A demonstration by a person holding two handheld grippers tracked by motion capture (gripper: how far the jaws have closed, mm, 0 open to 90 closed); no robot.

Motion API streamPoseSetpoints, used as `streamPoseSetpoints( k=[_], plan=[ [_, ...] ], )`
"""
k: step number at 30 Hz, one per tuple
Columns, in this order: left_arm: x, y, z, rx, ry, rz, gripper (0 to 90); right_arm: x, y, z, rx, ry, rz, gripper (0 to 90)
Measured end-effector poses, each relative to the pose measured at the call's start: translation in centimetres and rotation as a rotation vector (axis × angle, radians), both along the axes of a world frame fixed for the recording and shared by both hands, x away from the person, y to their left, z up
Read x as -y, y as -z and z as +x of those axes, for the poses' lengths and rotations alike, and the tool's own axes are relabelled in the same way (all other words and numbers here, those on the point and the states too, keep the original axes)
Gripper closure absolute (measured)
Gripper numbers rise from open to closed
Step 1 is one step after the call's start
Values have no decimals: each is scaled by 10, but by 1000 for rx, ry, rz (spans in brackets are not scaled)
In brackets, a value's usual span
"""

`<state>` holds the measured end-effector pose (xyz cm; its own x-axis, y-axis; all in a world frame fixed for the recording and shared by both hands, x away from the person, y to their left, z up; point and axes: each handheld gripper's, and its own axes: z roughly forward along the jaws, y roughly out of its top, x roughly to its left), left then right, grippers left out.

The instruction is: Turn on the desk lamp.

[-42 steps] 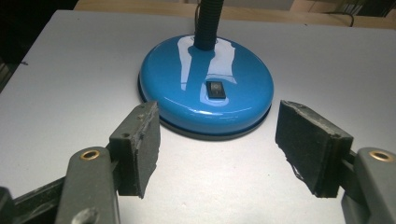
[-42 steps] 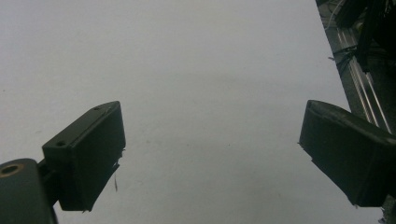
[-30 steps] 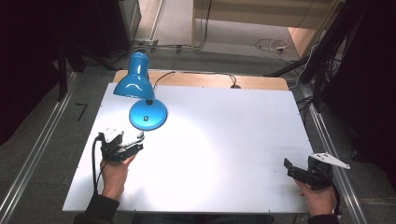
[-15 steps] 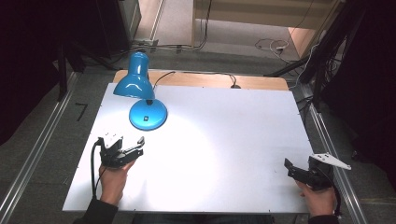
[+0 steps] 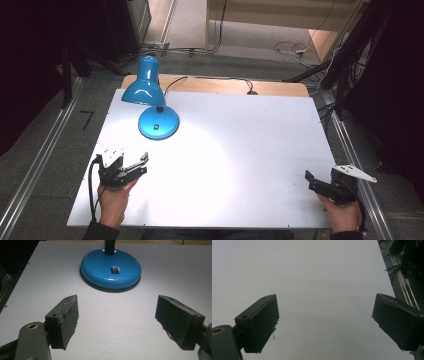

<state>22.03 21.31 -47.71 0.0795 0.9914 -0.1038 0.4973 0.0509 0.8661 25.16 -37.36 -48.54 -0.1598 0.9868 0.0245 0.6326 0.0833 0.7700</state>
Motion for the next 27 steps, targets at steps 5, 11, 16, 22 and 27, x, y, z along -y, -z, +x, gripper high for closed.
streamPoseSetpoints(
  k=[5, 11, 16, 22, 27],
  plan=[
    [-9, 4, -11, -22, -11, 16, 180, 3, 0, -1, 3, 4, 3, 56],
    [-25, 7, -22, -30, -47, 28, 180, 5, -1, -3, 3, 18, 8, 56],
    [-39, 12, -27, -44, -85, 49, 179, 9, -1, -4, 4, 26, 14, 56],
    [-48, 16, -30, -59, -103, 54, 180, 13, -1, -6, 2, 36, 11, 56],
    [-50, 20, -27, -77, -102, 45, 179, 15, 0, -6, -3, 49, 6, 55]
  ],
)
